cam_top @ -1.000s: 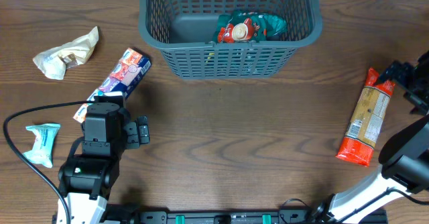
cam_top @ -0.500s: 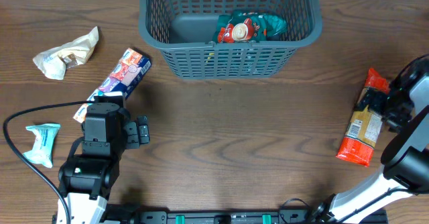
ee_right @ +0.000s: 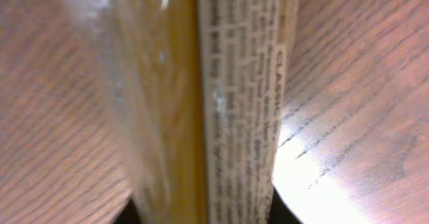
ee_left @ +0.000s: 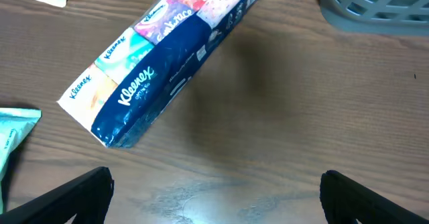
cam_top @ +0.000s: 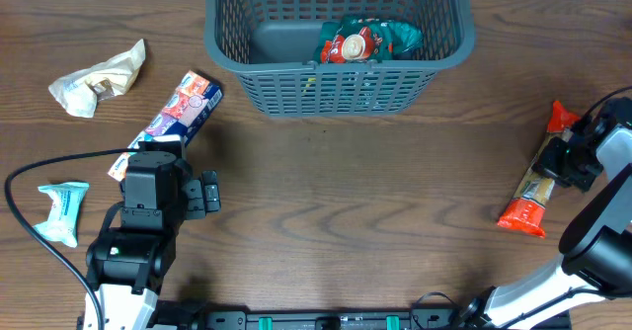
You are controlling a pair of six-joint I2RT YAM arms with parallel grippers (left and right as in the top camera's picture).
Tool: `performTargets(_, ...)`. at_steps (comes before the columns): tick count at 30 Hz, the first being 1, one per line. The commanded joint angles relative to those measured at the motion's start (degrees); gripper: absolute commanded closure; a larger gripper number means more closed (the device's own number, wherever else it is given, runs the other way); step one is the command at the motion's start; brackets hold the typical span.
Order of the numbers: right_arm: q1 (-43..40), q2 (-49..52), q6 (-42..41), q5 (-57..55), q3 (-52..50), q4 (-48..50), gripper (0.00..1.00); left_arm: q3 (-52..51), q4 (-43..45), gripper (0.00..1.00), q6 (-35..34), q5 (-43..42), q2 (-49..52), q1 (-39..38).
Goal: Pack container
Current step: 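Lower the right gripper onto the red pasta packet and grasp, then carry the pasta packet into the basket and release it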
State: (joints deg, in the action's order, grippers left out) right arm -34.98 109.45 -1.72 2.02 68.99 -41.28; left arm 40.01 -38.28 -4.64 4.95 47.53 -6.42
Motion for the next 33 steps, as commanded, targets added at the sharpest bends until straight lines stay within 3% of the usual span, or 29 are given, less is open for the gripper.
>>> performTargets(1,0.44,2.93,0.02,5.68,-2.01,-0.11,0.99,1.27,0.17,0.02,0.31,0.92,-0.04,0.24)
performTargets(9,5.40,-3.02,-2.73,9.25,5.86,-4.85,0.99,1.27,0.17,0.02,0.31,0.92,-0.04,0.24)
performTargets(16,14.64,-10.60,-2.75,8.96,28.35,-16.06,0.99,1.25,0.15,0.01,0.31,0.92,-0.04,0.24)
performTargets(23,24.85,-11.43,-0.63,8.92,53.64,-24.35,0.99,1.25,0.15,0.02,0.31,0.92,-0.04,0.24)
performTargets(27,32.48,-11.43,7.17,9.05,61.92,-24.55,0.99,1.27,0.17,0.01,0.33,0.92,-0.04,0.24)
performTargets(33,45.83,-11.17,27.63,10.23,64.06,-24.30,0.99,1.25,0.15,0.01,0.31,0.92,-0.04,0.24)
